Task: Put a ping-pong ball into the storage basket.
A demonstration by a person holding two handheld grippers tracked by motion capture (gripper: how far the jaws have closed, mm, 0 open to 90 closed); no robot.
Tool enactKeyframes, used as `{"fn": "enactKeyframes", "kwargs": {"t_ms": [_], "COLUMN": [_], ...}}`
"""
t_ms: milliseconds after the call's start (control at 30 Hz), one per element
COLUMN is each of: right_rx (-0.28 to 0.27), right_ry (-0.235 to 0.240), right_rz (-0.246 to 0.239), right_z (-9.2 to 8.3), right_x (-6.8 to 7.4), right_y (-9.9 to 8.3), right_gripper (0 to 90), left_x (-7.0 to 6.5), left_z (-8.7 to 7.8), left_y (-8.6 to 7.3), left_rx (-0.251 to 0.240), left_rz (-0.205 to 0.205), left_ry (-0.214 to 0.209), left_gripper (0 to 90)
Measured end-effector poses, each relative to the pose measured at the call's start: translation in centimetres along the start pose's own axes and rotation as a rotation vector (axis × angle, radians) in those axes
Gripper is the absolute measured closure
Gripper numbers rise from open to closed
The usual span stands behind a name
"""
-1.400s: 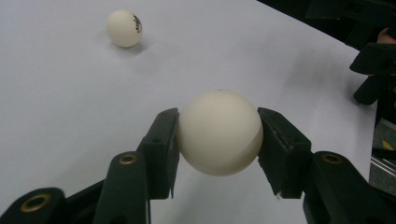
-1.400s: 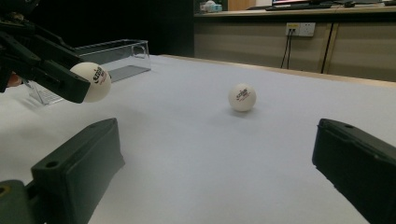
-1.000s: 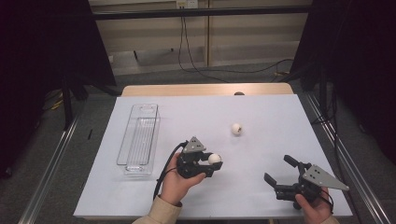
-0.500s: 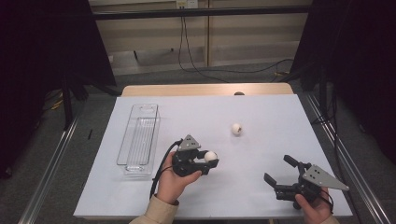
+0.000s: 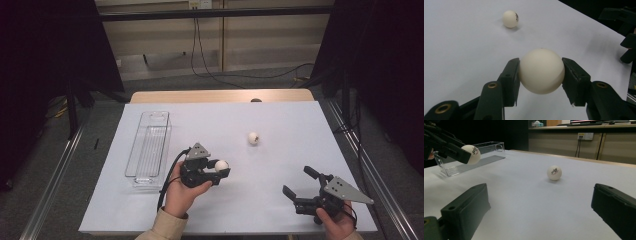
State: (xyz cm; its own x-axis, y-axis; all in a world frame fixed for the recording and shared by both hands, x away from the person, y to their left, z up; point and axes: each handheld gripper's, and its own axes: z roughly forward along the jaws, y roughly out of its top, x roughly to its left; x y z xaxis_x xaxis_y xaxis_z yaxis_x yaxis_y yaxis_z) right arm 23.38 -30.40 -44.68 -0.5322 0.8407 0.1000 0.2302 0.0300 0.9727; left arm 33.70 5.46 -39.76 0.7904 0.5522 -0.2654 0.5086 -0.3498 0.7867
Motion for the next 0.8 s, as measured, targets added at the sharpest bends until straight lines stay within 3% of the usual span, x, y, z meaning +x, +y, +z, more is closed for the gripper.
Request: {"fn": "enactKeyframes", "kwargs": {"t_ms": [800], "right_rx": [-0.001], "right_ry": [0.003], "right_rz": [-0.003], "right_z": [0.0], "right_x": [0.0], "right_y": [0.0], "right_gripper": [0.8], "left_x": [0.8], "left_z": [-1.1], "left_y": [0.0], "left_rx": [-0.011], "left_rz": [-0.022], "left_ry": [0.024], "left_gripper": [51.0]}}
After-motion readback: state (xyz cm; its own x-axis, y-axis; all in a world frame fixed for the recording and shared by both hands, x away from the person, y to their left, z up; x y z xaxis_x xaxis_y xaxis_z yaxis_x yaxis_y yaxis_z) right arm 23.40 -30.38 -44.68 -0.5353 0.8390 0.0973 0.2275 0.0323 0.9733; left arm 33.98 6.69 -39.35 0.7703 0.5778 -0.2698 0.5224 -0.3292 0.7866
